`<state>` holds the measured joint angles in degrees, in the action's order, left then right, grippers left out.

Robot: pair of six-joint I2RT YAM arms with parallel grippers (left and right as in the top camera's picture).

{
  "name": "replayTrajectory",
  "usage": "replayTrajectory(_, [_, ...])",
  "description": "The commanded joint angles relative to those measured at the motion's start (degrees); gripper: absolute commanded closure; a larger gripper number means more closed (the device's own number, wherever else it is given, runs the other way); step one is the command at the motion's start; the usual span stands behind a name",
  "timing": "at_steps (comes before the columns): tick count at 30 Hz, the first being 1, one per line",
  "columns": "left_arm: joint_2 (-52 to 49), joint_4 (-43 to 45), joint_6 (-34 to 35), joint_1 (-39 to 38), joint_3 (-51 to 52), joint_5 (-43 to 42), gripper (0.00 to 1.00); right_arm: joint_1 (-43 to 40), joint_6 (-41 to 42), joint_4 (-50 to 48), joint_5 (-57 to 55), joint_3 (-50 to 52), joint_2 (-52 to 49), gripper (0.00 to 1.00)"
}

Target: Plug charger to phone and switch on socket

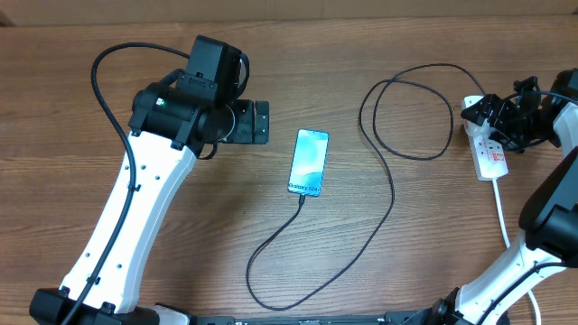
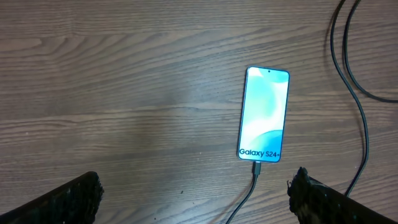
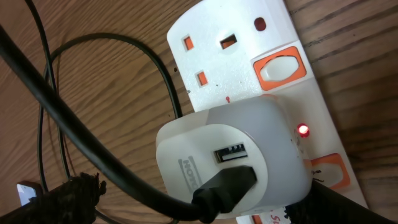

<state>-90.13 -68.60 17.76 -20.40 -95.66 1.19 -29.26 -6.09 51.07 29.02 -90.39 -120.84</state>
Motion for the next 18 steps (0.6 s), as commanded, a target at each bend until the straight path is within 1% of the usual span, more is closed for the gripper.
replayTrajectory(1, [-0.42, 0.02, -1.07, 0.13, -0.46, 0.72, 0.01, 0.72, 0.04, -0.07, 1.68, 0.37, -2.58, 0.01])
replayTrajectory(6, [-0.42, 0.02, -1.07, 0.13, -0.46, 0.74, 0.0, 0.61, 1.62, -1.99, -0.55, 0.17, -2.56, 0.02])
replayTrajectory(18, [-0.42, 0.02, -1.07, 0.13, -0.46, 0.72, 0.01, 0.5, 1.77, -0.74, -0.87, -4.04, -2.51, 0.01])
